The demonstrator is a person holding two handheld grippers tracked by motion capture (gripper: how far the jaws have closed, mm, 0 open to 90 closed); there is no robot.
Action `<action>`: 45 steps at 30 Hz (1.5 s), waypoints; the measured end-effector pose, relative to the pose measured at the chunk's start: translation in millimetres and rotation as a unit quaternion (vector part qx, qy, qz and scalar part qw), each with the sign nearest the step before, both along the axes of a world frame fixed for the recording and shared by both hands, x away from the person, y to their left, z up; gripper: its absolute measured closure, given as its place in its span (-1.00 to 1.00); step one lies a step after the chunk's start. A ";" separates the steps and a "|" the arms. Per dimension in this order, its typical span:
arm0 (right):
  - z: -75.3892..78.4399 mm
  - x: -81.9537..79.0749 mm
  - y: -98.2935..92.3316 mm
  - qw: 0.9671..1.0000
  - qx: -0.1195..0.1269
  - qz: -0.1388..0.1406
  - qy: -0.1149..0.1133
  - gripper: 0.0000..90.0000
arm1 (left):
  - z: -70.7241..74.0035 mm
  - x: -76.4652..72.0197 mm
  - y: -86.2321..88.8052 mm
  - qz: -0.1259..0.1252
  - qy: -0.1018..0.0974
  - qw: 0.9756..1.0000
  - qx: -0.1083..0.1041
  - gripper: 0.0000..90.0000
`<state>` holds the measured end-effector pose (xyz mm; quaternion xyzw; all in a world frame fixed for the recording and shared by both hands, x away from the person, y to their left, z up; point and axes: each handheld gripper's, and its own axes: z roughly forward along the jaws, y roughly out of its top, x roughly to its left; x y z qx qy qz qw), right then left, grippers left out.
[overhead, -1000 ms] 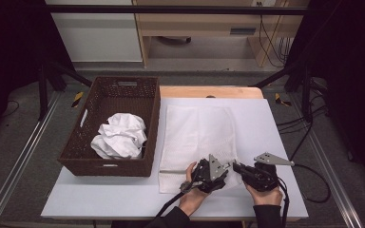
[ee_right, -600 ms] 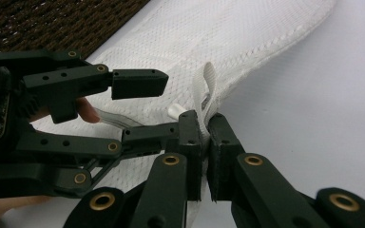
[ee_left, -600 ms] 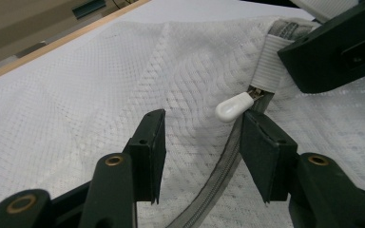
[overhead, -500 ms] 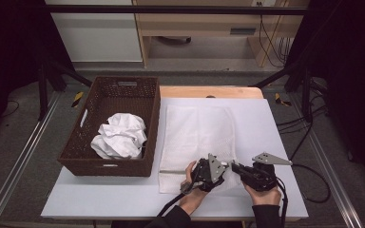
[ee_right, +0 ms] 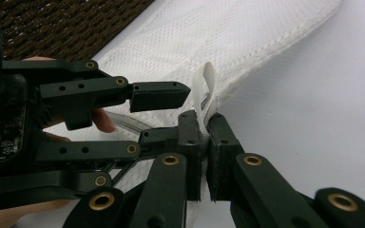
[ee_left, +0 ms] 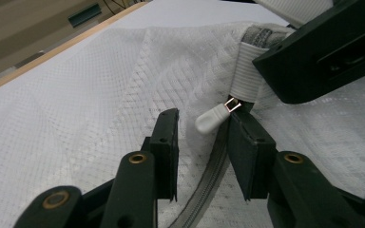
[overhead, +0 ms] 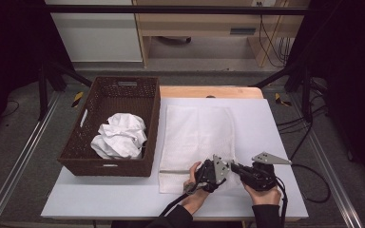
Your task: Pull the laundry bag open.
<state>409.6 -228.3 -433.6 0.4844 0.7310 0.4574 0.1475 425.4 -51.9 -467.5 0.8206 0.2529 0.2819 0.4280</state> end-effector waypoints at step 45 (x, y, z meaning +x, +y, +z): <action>-0.9 1.3 -3.6 1.000 0.008 0.000 0.002 0.91 | -3.4 -4.5 2.5 -0.018 0.005 0.999 0.029 0.32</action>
